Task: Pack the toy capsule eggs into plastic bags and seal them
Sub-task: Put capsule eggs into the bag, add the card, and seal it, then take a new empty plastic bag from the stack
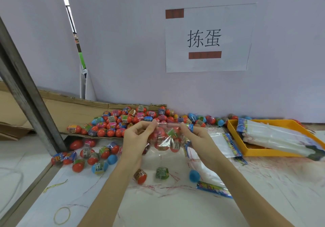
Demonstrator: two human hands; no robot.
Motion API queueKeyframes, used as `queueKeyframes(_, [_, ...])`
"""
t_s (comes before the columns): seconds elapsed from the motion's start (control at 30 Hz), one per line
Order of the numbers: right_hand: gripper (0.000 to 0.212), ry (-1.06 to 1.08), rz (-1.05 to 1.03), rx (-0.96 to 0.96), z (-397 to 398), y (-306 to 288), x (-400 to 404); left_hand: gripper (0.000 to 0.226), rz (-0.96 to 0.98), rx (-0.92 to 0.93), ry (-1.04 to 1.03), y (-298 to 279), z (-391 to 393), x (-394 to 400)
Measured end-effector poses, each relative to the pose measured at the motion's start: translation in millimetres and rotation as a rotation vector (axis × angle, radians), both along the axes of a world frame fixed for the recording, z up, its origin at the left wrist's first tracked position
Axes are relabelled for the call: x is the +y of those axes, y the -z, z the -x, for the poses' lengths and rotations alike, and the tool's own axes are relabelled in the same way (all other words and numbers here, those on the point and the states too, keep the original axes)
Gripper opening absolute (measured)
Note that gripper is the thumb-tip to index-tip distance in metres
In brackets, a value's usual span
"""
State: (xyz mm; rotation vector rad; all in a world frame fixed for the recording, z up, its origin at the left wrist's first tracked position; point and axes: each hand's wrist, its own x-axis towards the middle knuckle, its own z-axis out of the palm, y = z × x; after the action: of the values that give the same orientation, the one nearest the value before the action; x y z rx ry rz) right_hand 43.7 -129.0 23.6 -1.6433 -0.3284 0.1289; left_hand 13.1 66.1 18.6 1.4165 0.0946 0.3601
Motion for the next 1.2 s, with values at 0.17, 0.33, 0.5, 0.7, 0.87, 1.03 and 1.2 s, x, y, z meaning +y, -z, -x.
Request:
queueKeyframes(0.17, [0.059,-0.025,-0.007,0.018,2,1,7,0.011,-0.131,-0.105,-0.127,4,-2,0])
queueKeyframes(0.33, [0.047,-0.132,0.030,0.038,0,3,1,0.013,-0.238,-0.165,-0.238,8,-5,5])
queueKeyframes(0.5, [0.039,-0.103,0.051,0.008,2,-1,-2,0.016,-0.216,-0.161,-0.280,9,-5,2])
queueKeyframes(0.7, [0.045,-0.077,-0.300,0.161,-3,-3,-5,0.025,-0.132,-0.091,-0.106,6,-2,-3])
queueKeyframes(0.87, [0.064,-0.119,-0.336,0.218,-4,-1,2,0.018,0.114,-0.145,-0.033,3,0,-8])
queueKeyframes(1.03, [0.054,-0.152,-0.188,0.112,3,10,8,0.010,0.043,-0.171,-0.047,5,-1,-7])
queueKeyframes(1.2, [0.051,-0.168,-0.099,0.061,3,3,4,0.010,0.007,-0.132,-0.068,7,-5,-4])
